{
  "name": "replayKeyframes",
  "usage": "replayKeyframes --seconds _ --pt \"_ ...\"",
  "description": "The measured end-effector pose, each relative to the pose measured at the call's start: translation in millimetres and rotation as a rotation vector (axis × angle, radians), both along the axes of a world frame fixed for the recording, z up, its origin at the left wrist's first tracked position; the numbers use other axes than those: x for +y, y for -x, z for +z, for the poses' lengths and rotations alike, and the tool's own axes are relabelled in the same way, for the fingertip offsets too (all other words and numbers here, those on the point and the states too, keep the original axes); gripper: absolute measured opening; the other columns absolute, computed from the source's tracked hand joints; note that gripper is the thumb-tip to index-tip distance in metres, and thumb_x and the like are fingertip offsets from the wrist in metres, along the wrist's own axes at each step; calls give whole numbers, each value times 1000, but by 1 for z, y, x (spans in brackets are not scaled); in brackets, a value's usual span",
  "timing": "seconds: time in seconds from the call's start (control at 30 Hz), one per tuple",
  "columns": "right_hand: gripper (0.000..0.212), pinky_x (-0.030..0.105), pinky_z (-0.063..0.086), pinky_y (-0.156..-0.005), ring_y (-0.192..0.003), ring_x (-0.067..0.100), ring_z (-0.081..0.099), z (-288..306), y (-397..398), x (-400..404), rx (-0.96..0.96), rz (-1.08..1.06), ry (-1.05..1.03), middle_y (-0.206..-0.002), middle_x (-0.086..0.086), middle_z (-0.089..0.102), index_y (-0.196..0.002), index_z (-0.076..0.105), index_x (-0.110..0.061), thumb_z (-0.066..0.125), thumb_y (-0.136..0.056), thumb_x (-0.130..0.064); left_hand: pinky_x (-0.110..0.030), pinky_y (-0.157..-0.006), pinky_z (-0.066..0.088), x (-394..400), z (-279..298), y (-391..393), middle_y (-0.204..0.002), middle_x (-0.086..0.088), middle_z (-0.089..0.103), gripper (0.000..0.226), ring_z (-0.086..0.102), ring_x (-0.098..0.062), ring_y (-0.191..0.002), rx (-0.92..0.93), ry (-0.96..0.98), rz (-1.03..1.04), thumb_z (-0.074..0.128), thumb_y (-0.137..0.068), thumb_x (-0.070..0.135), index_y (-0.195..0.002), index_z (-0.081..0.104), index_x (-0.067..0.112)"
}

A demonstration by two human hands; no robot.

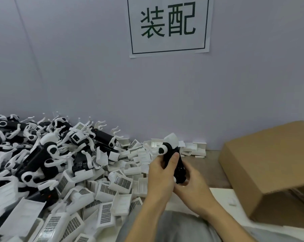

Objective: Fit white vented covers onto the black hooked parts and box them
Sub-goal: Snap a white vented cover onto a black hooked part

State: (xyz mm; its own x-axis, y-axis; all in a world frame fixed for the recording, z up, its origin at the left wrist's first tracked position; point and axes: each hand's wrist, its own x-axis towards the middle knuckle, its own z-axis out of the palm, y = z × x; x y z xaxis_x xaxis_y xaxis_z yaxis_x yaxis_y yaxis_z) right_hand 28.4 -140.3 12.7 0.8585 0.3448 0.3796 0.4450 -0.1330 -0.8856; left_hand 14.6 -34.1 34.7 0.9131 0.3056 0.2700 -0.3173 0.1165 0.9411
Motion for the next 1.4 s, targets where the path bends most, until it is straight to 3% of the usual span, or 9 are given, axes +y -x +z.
replayKeyframes --seconds 0.27,0.5,0.63,0.73,0.87,1.13,1.23,1.33,1.4 --pt "35 31 59 -73 -83 3 71 -1 -4 -6 -51 -161 104 -87 -17 75 -95 69 -43 67 -60 -46 -14 -79 53 -6 -11 -2 -105 2 75 16 70 -2 -97 8 -88 4 62 -98 13 -113 66 18" --pt "60 23 46 -103 -127 -3 51 -8 -7 -6 29 -66 57 -133 -19 60 -141 49 -33 66 -86 -14 -25 -80 57 1 -21 -3 -91 12 75 30 70 -4 -88 -53 -231 161 69 -89 0 -98 64 28" --pt "71 31 45 -102 -130 0 50 -6 -9 -9 33 -79 -151 -139 -18 55 -148 38 -28 69 -84 -19 -12 -74 49 5 -26 -1 -89 15 72 41 67 1 -89 -129 -484 249 67 -85 -5 -99 57 33" --pt "71 25 55 -87 -112 7 65 -3 -10 -10 119 -61 -348 -124 -10 66 -138 48 -24 83 -77 -23 -26 -77 54 3 -30 2 -96 13 71 37 66 -6 -90 -161 -672 162 63 -87 -2 -103 61 31" --pt "30 19 56 -66 -87 14 73 0 -15 -13 128 -200 -408 -92 -4 75 -103 72 -18 84 -77 -15 -37 -87 54 0 -31 2 -104 10 72 35 67 -12 -99 -161 -751 76 63 -88 -2 -115 67 20" --pt "13 19 55 -62 -79 11 73 0 -19 -11 112 -261 -445 -84 -3 76 -84 77 -24 85 -77 -16 -34 -87 55 -1 -32 5 -104 17 70 44 67 -2 -98 -77 -681 73 64 -90 4 -109 50 42" --pt "25 17 55 -66 -86 9 72 1 -17 -10 107 -265 -429 -89 -6 76 -99 74 -26 84 -77 -29 -36 -89 53 -2 -32 6 -105 16 70 35 65 -8 -100 -155 -735 146 63 -90 9 -112 57 36" --pt "68 27 55 -90 -109 4 66 -2 -16 -10 162 -158 -407 -115 -9 71 -131 57 -28 76 -70 -50 -32 -91 46 1 -32 2 -109 13 67 28 58 -11 -100 -245 -846 378 63 -94 14 -121 64 23" --pt "66 35 50 -101 -120 4 60 -4 -13 -9 190 -104 -390 -129 -12 63 -137 48 -35 68 -76 -52 -29 -89 46 2 -27 2 -105 12 67 23 58 -10 -97 -222 -723 480 57 -99 14 -119 66 21"
